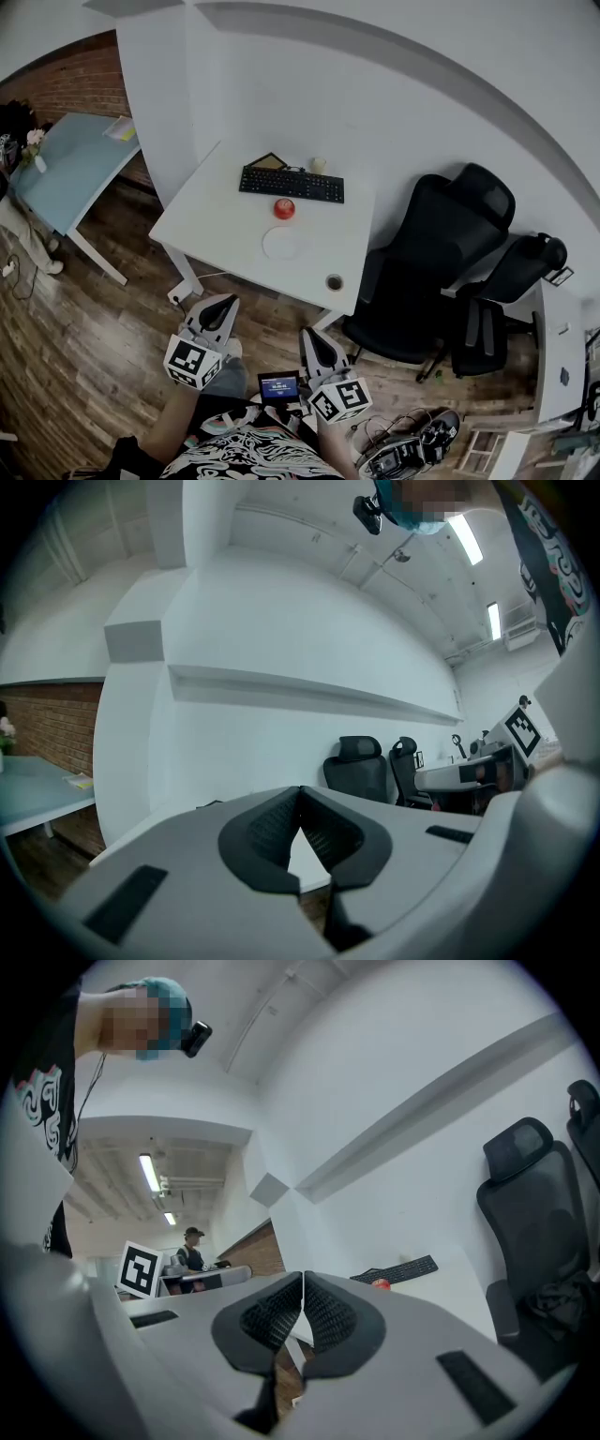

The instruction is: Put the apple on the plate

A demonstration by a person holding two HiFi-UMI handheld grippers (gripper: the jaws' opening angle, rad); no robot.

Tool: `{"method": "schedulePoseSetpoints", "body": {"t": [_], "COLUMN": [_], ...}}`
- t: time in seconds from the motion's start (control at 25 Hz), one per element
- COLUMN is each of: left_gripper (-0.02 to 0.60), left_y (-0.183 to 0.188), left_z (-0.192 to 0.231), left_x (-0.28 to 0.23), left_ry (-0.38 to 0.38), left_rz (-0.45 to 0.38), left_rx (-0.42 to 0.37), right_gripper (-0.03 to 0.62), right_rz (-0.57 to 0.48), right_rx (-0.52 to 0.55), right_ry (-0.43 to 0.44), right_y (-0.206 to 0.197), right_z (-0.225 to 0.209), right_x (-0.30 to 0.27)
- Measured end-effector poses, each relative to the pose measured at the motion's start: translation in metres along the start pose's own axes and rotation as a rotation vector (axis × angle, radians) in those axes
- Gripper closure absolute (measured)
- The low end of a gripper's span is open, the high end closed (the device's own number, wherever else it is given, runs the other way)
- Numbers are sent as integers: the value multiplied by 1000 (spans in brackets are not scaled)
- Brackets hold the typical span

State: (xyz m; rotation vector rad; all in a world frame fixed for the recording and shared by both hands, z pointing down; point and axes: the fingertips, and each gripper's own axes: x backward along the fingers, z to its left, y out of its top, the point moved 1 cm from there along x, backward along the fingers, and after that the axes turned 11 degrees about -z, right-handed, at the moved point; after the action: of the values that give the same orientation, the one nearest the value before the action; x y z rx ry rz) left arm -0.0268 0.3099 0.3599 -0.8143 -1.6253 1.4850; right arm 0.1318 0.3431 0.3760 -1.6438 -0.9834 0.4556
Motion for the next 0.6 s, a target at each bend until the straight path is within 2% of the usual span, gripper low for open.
{"method": "schedulePoseSetpoints", "body": {"t": [0.32,0.44,0.6], "left_gripper": [568,568,569], "left_y": [-12,-21,-31], "left_z": [12,27,58], "left_x": [-31,-48,-81], "left_ry": [-31,-29,-19], "left_rz": [-9,-4,-10], "left_rx": [18,34,38], "right_gripper": [565,565,565], "right_rz": [66,66,94], "right_rx": [115,114,169], "right_ry": [-41,-56,-113], "right_y": [-9,-13,-17], "right_z": [-21,-34,-57], "right_x": [-18,-34,-65]}}
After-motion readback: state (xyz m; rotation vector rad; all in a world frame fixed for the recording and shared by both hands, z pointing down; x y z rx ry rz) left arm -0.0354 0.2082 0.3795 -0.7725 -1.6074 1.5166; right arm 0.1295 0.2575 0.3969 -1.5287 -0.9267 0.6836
